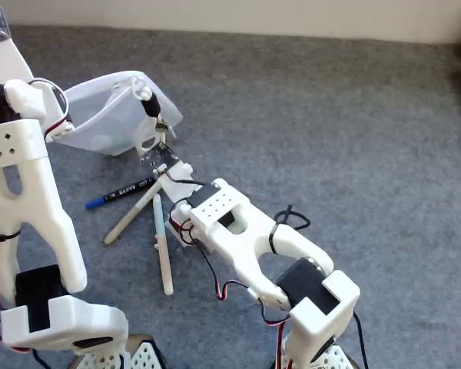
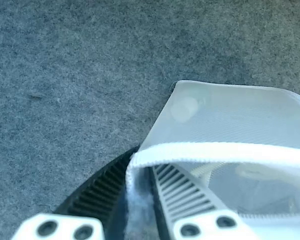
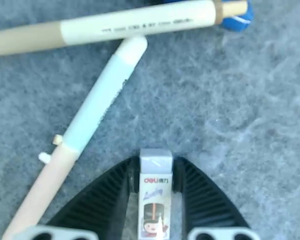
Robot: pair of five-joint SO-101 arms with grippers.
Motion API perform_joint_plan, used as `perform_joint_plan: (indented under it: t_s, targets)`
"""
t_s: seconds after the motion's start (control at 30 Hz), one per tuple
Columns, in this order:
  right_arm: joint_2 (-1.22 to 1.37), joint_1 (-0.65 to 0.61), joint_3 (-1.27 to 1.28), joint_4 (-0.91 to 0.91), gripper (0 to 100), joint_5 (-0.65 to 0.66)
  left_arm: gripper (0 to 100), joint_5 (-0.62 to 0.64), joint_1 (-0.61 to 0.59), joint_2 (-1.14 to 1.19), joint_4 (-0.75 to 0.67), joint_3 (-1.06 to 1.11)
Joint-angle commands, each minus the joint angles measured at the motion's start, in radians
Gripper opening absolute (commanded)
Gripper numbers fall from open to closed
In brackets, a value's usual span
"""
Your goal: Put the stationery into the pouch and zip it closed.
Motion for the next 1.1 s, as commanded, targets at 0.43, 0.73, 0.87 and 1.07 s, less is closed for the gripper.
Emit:
perform_joint_plan:
  t_s: [0.43, 0.73, 0.87, 1.07]
  targets:
    - [-0.073, 0.01, 0.002, -0.018, 0.5, 0.014, 1, 0.006, 0.001, 0.01, 0.0, 0.012]
    - [-0.286, 0.004, 0.136, -0.022, 0.5, 0.014, 1, 0.008, 0.027, 0.01, -0.002, 0.007]
    - [-0.384, 0.004, 0.173, -0.022, 0.5, 0.014, 1, 0.005, 0.047, 0.008, 0.0, 0.01]
    - [-0.611, -0.004, 0.265, -0.025, 0.5, 0.008, 1, 0.005, 0.048, 0.008, 0.0, 0.012]
